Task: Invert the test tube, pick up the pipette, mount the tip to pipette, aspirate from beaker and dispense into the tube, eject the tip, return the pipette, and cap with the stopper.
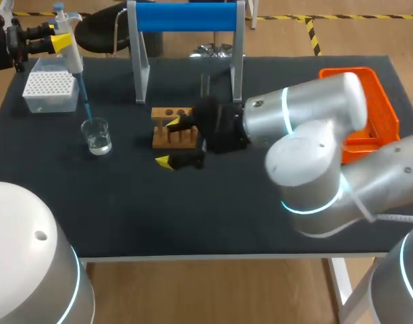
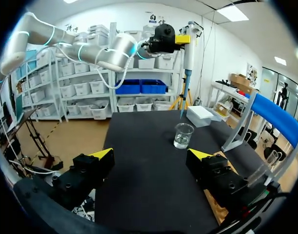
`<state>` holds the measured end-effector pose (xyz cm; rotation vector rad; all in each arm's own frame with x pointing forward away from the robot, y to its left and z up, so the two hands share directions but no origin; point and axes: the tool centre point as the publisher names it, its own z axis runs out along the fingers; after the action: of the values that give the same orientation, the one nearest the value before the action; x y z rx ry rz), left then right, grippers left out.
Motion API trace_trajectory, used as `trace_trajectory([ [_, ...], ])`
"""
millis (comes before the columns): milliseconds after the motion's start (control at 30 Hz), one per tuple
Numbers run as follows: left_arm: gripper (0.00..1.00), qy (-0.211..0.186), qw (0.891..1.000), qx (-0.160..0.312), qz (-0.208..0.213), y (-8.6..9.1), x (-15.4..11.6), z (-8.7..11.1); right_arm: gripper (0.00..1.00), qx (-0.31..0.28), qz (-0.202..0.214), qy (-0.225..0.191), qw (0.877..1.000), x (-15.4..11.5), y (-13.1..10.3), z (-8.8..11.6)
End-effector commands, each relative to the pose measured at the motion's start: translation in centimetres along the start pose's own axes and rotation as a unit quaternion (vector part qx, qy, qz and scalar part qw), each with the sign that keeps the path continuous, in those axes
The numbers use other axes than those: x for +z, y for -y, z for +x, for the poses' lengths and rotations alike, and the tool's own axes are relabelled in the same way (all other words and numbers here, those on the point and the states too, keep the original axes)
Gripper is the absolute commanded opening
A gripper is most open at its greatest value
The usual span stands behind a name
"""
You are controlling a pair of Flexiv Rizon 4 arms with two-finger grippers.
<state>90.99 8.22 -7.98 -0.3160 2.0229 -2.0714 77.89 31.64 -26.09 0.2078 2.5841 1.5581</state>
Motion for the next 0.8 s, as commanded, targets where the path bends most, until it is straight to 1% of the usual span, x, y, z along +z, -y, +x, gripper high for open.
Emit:
trace_trajectory([
  [33, 0.0, -0.002, 1.0, 0.0, 0.0, 0.0, -0.1, -0.1, 1.0, -0.003, 0.032, 0.027, 0.999, 5.6, -0.4, -0.1],
  [300, 0.0, -0.002, 1.0, 0.0, 0.0, 0.0, -0.1, -0.1, 1.0, -0.004, 0.045, 0.051, 0.998, 7.7, -0.6, -1.7],
  [500, 0.0, -0.002, 1.0, 0.0, 0.0, 0.0, -0.1, -0.1, 1.0, 0.004, 0.042, 0.06, 0.997, 8.6, -0.5, -2.8],
  [800, 0.0, -0.002, 1.0, 0.0, 0.0, 0.0, -0.1, -0.1, 1.0, 0.011, 0.042, 0.061, 0.997, 9.4, -0.1, -3.2],
])
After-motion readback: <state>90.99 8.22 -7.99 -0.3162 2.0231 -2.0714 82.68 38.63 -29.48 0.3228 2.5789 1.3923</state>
